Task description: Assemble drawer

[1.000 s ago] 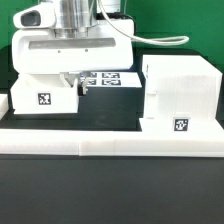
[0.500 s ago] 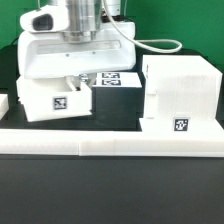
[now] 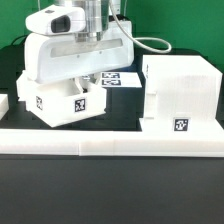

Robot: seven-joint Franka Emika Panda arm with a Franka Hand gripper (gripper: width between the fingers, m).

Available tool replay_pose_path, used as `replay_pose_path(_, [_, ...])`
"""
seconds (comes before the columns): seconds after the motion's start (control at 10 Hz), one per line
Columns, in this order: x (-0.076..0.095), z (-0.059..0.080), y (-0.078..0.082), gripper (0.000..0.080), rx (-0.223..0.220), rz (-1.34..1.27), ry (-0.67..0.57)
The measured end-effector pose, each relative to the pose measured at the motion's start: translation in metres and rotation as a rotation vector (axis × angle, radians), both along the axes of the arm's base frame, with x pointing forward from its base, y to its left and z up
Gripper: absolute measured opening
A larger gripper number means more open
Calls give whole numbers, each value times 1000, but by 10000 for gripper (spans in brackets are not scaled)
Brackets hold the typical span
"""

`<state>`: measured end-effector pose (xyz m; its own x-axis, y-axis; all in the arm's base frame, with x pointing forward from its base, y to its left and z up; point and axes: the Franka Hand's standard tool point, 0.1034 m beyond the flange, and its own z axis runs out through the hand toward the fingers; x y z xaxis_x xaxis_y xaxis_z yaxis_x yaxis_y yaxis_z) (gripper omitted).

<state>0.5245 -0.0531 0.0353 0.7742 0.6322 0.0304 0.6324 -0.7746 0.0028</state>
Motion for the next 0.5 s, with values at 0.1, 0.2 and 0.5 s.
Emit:
replay_pose_path(0.1, [0,0,-1,42,-6,62,1])
replay_pose_path(0.2, [0,-1,-1,42,-10,106,0])
replay_pose_path(0.5, [1,-6,12,42,-36,348,-1])
